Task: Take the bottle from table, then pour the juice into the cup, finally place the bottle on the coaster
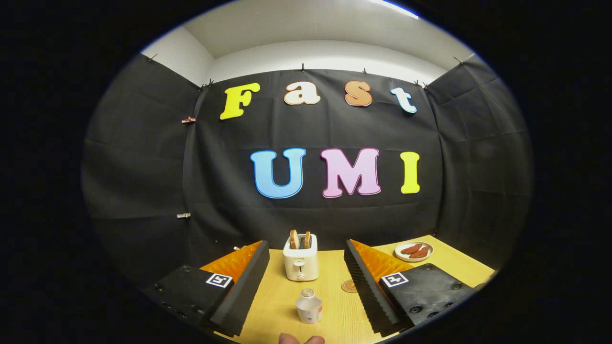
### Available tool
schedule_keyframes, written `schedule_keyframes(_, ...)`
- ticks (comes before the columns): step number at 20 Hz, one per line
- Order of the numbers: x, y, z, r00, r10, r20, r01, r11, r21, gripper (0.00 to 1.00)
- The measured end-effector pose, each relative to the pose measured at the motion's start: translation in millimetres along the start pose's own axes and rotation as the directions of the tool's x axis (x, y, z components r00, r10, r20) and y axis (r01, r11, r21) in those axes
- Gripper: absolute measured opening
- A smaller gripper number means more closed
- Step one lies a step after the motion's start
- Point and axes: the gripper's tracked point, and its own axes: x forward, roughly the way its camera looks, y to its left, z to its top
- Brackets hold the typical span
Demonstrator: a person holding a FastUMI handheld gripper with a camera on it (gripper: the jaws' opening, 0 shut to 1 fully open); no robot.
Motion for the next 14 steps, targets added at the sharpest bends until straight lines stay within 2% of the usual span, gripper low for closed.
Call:
schedule_keyframes(8,5.3,15.8,-17.9,1.0,-0.007,-0.012,0.007,1.0,-0.012,0.97)
schedule_keyframes(14,30.6,13.1,-33.7,1.0,-0.024,0.003,0.024,0.999,-0.036,0.97)
